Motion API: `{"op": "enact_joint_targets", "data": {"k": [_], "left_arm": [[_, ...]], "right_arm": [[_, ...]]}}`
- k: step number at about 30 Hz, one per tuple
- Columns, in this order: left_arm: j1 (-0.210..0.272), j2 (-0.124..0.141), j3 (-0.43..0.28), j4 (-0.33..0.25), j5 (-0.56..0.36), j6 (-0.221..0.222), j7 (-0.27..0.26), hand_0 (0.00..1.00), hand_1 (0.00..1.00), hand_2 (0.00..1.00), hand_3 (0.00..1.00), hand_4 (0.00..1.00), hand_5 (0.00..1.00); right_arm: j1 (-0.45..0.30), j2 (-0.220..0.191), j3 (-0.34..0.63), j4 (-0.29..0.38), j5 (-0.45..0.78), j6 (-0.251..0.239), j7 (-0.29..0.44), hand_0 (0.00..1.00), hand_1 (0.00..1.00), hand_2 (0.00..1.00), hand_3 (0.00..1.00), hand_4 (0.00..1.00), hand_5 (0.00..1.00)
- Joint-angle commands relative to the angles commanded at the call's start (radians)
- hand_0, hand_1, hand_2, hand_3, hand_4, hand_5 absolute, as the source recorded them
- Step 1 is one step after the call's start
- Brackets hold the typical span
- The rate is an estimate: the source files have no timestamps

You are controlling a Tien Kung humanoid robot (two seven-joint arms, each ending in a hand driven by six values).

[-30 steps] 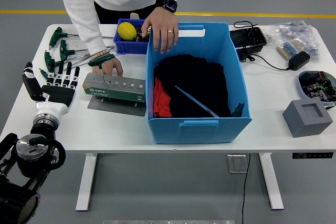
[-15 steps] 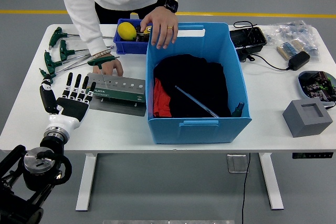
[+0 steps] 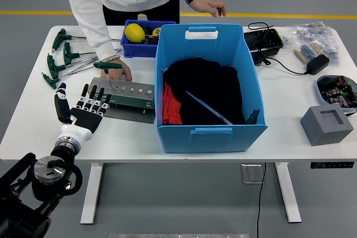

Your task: Lift tool from toolbox,place it in box,lift tool from toolbox,place it in box

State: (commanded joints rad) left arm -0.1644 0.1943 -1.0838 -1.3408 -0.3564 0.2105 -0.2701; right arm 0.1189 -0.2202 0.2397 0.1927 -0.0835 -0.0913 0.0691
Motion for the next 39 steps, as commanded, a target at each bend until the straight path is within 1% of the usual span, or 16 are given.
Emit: {"op": "enact_joint_targets", "data": {"k": [2, 3, 8, 9, 11, 23, 27, 32, 33, 36, 39], "left_arm": [[-0.010, 0.001, 0.005, 0.014, -0.012, -0.011, 0.003, 0.805, 0.787, 0.874, 0.852, 0.778, 0.710], [-0.014, 0.001, 0.006, 0.019, -0.017, -0.016, 0.004, 0.803, 0.786, 0.880, 0.898, 0.779, 0.723], [-0.046, 0.004, 0.019, 0.052, -0.040, -0.028, 0.008, 0.803, 0.786, 0.880, 0.898, 0.779, 0.723], [-0.053, 0.006, 0.023, 0.058, -0.045, -0.029, 0.009, 0.803, 0.786, 0.879, 0.880, 0.778, 0.719], [-0.064, 0.009, 0.031, 0.066, -0.053, -0.030, 0.012, 0.803, 0.786, 0.879, 0.880, 0.778, 0.719], [-0.109, 0.021, 0.073, 0.080, -0.075, -0.023, 0.015, 0.803, 0.785, 0.879, 0.884, 0.778, 0.718], [-0.120, 0.022, 0.091, 0.087, -0.084, -0.023, 0.017, 0.803, 0.785, 0.878, 0.889, 0.779, 0.725], [-0.128, 0.020, 0.098, 0.096, -0.093, -0.016, 0.013, 0.803, 0.785, 0.878, 0.889, 0.779, 0.725], [-0.132, 0.020, 0.099, 0.098, -0.095, -0.016, 0.012, 0.803, 0.783, 0.876, 0.916, 0.785, 0.749], [-0.141, 0.019, 0.106, 0.106, -0.100, -0.015, 0.011, 0.803, 0.783, 0.876, 0.916, 0.785, 0.749], [-0.161, 0.021, 0.118, 0.123, -0.110, -0.014, 0.010, 0.802, 0.784, 0.875, 0.919, 0.785, 0.748]], "right_arm": [[0.000, 0.001, -0.003, 0.000, 0.002, 0.000, 0.000, 0.682, 0.654, 0.710, 0.571, 0.783, 0.731], [-0.001, 0.002, -0.004, 0.000, 0.003, 0.000, 0.000, 0.682, 0.654, 0.710, 0.571, 0.783, 0.732], [0.000, 0.002, -0.009, 0.000, 0.004, 0.000, 0.000, 0.682, 0.654, 0.710, 0.571, 0.783, 0.732], [0.001, 0.002, -0.008, 0.001, 0.004, 0.000, 0.000, 0.682, 0.654, 0.710, 0.571, 0.784, 0.732], [0.002, 0.001, -0.010, 0.001, 0.004, 0.000, 0.000, 0.682, 0.654, 0.710, 0.571, 0.784, 0.732], [0.007, 0.003, -0.016, 0.002, 0.008, 0.000, 0.000, 0.682, 0.654, 0.710, 0.572, 0.784, 0.732], [0.008, 0.003, -0.019, 0.002, 0.010, 0.000, -0.001, 0.682, 0.654, 0.710, 0.572, 0.784, 0.732], [0.008, 0.003, -0.020, 0.002, 0.011, 0.000, -0.001, 0.682, 0.654, 0.710, 0.572, 0.784, 0.732], [0.009, 0.003, -0.022, 0.002, 0.011, 0.000, -0.001, 0.681, 0.654, 0.710, 0.572, 0.784, 0.732], [0.010, 0.003, -0.022, 0.002, 0.012, 0.000, -0.001, 0.681, 0.654, 0.710, 0.572, 0.784, 0.732], [0.011, 0.004, -0.027, 0.002, 0.015, 0.000, -0.001, 0.681, 0.655, 0.710, 0.571, 0.784, 0.732]]}}
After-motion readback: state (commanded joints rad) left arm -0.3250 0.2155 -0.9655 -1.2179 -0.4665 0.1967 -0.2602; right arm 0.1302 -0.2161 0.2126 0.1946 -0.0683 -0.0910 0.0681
